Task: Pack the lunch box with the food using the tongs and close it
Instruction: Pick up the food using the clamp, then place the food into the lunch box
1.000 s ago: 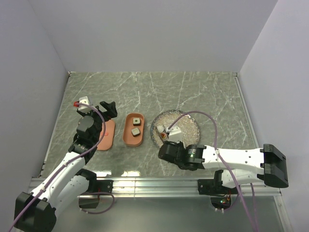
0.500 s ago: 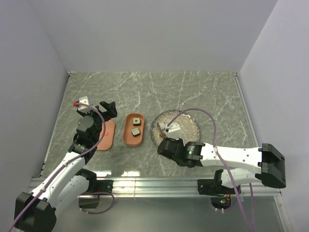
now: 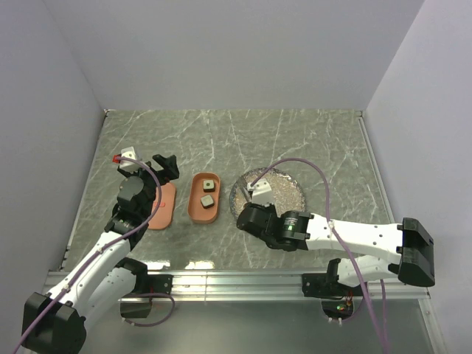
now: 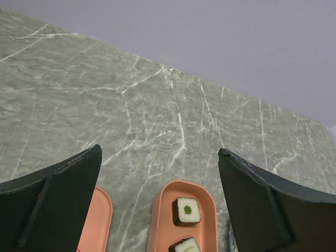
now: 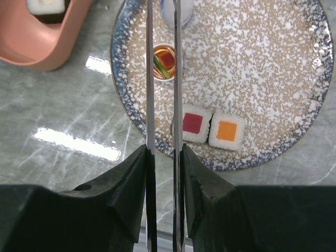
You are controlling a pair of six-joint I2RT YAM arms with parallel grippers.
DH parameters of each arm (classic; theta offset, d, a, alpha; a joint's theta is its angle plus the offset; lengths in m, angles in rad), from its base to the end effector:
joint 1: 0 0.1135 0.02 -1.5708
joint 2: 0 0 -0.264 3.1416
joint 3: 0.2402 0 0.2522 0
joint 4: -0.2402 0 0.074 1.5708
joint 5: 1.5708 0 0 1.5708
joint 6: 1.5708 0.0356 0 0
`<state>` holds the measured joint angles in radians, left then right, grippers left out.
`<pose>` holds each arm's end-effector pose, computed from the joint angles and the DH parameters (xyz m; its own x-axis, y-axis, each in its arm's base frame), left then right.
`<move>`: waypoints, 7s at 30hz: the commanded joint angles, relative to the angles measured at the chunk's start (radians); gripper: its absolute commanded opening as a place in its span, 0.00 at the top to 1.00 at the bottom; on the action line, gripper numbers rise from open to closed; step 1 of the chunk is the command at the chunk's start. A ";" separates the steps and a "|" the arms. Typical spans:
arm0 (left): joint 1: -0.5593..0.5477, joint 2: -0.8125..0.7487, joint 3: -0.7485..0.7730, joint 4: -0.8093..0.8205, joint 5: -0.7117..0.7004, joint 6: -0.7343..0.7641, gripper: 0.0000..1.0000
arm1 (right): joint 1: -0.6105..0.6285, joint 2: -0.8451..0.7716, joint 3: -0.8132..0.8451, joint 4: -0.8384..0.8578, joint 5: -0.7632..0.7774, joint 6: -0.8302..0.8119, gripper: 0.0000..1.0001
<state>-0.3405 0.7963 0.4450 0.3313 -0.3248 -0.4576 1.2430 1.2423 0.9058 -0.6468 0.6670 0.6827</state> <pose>0.1864 -0.0540 0.2721 -0.0239 -0.4357 -0.8998 0.0058 0.8999 -0.4360 0.0989 0.2224 0.2543 -0.6076 -0.2470 -0.7549 -0.3224 0.9453 -0.0498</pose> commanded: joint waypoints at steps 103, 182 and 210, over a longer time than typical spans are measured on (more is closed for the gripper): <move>0.008 0.009 0.023 0.051 0.015 -0.006 0.01 | -0.050 0.068 -0.059 0.118 -0.083 -0.025 0.62; 0.014 0.029 0.024 0.057 0.009 -0.006 0.01 | 0.003 0.327 0.297 0.274 -0.179 -0.307 0.73; 0.014 0.047 0.029 0.063 0.012 -0.006 0.01 | -0.040 0.284 0.286 0.286 -0.144 -0.324 0.40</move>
<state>-0.3305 0.8364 0.4450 0.3393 -0.3126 -0.4580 1.2079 1.6035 1.1671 -0.4004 0.4782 0.3611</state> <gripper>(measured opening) 0.995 0.601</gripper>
